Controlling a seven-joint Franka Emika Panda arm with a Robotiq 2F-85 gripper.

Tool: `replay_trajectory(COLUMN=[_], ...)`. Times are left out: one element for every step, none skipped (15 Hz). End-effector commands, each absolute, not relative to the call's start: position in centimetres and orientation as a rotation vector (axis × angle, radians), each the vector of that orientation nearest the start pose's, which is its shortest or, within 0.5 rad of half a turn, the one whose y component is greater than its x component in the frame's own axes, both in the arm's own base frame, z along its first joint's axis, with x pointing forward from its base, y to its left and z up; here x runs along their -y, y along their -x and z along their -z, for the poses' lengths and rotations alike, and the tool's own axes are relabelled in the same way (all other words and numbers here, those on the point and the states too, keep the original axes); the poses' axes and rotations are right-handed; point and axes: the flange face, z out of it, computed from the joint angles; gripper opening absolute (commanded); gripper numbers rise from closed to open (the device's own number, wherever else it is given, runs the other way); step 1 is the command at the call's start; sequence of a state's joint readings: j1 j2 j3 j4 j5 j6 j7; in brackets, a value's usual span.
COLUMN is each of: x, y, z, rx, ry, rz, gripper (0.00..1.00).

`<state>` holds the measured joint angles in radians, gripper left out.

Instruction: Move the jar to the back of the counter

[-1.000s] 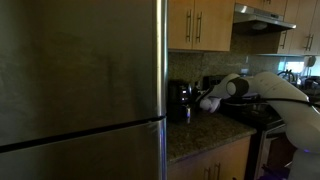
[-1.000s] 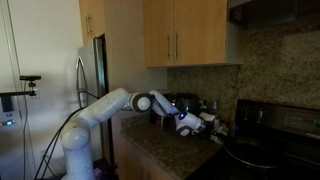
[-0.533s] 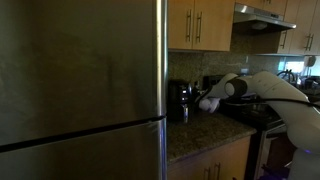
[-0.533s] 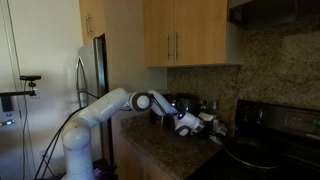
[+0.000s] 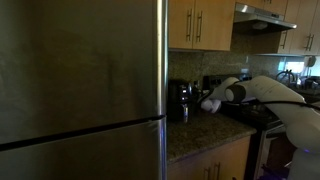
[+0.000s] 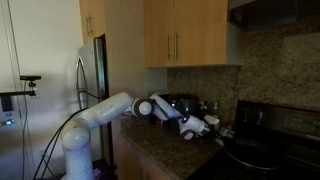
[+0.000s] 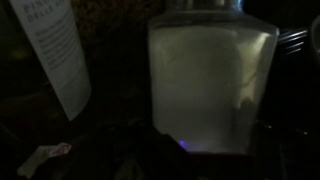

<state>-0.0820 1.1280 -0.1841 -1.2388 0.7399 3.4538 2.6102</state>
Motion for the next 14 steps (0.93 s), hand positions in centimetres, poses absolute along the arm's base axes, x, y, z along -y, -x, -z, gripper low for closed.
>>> replay_trajectory(x=[22.1, 21.6, 21.4, 21.1, 22.1, 22.2, 22.6, 22.8, 23.2, 23.2, 23.0, 22.5, 22.4, 22.7], y=[-75.5, -75.7, -75.9, -75.8, -75.5, -75.4, -75.2, -75.1, -74.8, -74.6, -74.6, -74.7, -75.0, -75.2], z=[-18.9, -18.4, -17.5, -16.7, -15.6, -14.8, -14.4, -14.0, -13.6, -13.4, -13.4, -13.6, -14.0, -14.3], rx=[-1.988, -1.983, -1.976, -1.974, -1.976, -1.972, -1.973, -1.972, -1.983, -1.997, -2.007, -2.018, -2.036, -2.053], ry=[-0.358, -0.340, -0.322, -0.303, -0.287, -0.274, -0.266, -0.259, -0.264, -0.273, -0.284, -0.292, -0.301, -0.294], rz=[0.404, 0.413, 0.427, 0.447, 0.474, 0.488, 0.501, 0.511, 0.515, 0.498, 0.466, 0.412, 0.355, 0.315], gripper=[0.44, 0.44, 0.44, 0.44, 0.44, 0.44, 0.44, 0.44, 0.44, 0.44, 0.44, 0.44, 0.44, 0.92])
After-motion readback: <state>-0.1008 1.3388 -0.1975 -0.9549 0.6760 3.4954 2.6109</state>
